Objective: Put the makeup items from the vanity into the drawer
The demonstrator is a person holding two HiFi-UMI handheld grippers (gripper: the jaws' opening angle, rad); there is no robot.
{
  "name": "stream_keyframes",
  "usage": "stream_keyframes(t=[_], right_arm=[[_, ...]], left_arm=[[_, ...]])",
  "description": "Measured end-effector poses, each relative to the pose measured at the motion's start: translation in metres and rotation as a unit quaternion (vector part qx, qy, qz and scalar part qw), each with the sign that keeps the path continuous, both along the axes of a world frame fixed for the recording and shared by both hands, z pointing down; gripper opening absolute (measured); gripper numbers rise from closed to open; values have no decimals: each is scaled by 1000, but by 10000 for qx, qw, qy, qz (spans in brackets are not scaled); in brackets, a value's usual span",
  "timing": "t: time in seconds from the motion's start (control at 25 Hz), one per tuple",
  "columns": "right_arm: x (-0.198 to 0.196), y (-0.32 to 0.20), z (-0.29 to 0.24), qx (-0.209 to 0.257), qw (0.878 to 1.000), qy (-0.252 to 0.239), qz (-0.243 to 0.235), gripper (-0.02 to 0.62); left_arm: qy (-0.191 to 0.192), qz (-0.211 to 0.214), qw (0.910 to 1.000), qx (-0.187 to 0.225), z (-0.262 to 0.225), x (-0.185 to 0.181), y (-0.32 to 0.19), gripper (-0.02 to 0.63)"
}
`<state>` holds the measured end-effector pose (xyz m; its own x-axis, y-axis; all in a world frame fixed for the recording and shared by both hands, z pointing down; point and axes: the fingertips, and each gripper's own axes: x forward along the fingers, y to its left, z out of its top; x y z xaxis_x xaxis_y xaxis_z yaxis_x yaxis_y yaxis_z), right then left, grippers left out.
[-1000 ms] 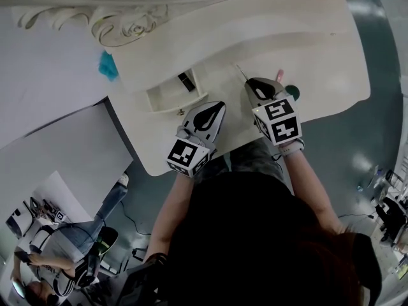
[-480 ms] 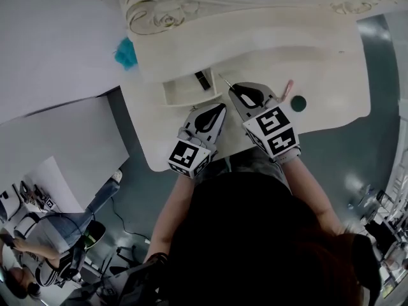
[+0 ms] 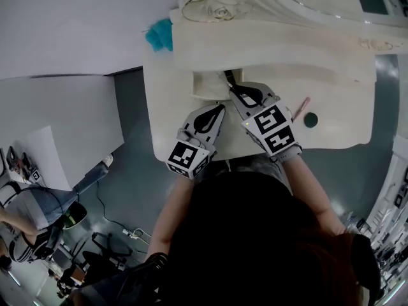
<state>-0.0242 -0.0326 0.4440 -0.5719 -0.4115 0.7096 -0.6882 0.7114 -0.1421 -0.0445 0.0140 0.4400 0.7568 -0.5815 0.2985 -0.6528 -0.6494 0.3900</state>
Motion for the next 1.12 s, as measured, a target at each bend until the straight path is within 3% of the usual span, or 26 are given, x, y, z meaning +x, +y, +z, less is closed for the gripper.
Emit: stream_keyframes(t=[0.2,0.52,0.8,0.96,1.12], right_arm=[[-17,-7,13,-186,9986,316,-368,51],[-26,-13,28,-460,9919,938,-721,51],[-31,-17,36,-510,9774,1582,-1304,51],[-35,-21,40,-451,9747,1743,-1327,51],[-37,-21,42,-579,9800,1539,-1120,52]], left_arm=[[6,-425,9991,34,0,-26,-4,14],[43,-749,9972,77,-2,-52,-7,14],[10,-974,9952,12,2,-69,-3,14],[-3,-1043,9945,24,1,-74,-1,14],[-2,-1109,9938,47,-1,-78,-2,14]])
